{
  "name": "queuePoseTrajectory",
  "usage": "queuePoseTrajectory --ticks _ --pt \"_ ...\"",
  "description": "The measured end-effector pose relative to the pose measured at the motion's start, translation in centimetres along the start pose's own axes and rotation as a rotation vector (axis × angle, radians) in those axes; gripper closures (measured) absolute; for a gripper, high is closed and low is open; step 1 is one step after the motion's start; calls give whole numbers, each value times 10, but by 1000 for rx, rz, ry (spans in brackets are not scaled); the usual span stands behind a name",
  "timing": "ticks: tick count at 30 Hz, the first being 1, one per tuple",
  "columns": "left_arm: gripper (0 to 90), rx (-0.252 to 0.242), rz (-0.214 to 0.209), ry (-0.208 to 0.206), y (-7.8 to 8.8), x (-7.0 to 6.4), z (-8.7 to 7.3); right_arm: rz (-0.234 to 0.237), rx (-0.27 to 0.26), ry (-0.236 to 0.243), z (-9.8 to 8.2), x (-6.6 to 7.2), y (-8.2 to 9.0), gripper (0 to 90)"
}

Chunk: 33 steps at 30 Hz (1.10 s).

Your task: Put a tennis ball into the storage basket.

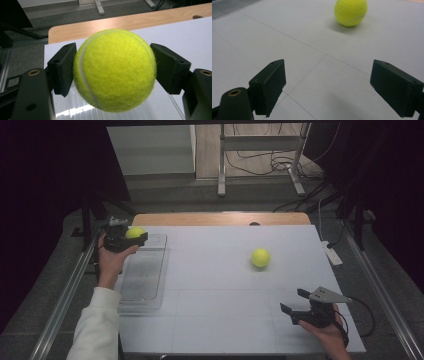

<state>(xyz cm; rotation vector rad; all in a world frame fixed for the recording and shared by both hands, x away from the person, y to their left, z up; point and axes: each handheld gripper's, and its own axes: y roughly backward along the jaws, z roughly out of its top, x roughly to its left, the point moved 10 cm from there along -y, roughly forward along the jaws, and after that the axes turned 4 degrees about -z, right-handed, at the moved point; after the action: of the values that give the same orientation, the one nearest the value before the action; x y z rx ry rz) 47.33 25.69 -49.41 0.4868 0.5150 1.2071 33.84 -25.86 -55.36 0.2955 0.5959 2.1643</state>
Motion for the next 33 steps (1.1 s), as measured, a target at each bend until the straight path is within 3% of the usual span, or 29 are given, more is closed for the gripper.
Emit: queuePoseTrajectory --ticks 33 --pt "264 132 32 2 -24 15 -20 0 5 3 -1 0 -1 137"
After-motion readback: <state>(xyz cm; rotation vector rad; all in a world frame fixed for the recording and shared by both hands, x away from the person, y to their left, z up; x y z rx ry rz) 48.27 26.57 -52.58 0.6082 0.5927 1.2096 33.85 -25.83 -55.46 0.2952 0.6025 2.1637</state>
